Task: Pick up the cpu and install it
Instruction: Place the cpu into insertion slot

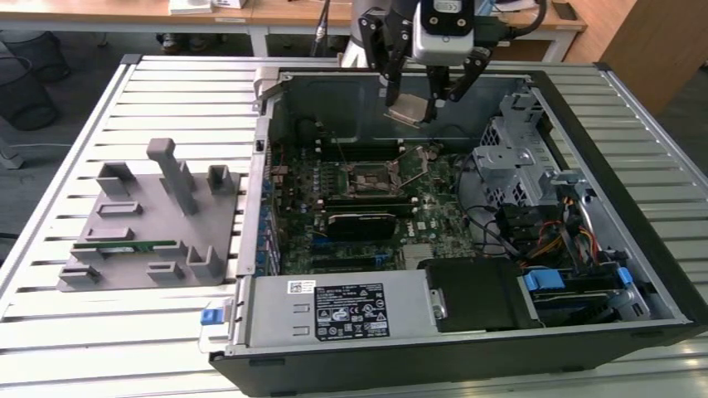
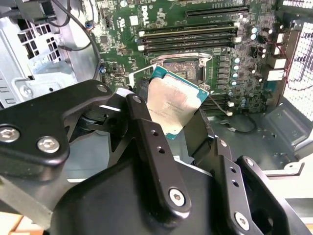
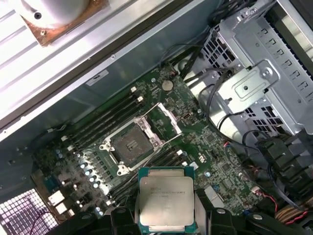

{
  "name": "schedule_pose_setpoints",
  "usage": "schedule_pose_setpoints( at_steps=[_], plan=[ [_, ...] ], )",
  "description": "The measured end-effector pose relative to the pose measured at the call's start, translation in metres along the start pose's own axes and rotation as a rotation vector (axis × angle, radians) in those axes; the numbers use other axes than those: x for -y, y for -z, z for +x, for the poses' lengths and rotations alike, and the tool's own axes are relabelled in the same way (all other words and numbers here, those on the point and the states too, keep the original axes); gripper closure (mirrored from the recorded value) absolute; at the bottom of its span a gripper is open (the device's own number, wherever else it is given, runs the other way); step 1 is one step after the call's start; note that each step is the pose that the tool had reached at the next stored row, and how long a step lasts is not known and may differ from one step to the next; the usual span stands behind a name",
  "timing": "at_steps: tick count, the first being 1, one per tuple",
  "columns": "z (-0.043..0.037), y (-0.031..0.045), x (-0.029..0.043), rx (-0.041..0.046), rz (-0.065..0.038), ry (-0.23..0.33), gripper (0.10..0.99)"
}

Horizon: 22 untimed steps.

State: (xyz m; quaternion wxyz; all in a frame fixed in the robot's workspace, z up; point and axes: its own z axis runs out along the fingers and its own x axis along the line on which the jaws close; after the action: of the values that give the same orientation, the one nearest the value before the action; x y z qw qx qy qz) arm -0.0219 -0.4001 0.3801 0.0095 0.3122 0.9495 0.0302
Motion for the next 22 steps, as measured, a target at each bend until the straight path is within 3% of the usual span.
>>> schedule_pose_setpoints(
  at_steps=[22],
  plan=[
    [0.0, -0.0006, 0.0, 0.0092, 0.0, -0.145, 0.549]
  ],
)
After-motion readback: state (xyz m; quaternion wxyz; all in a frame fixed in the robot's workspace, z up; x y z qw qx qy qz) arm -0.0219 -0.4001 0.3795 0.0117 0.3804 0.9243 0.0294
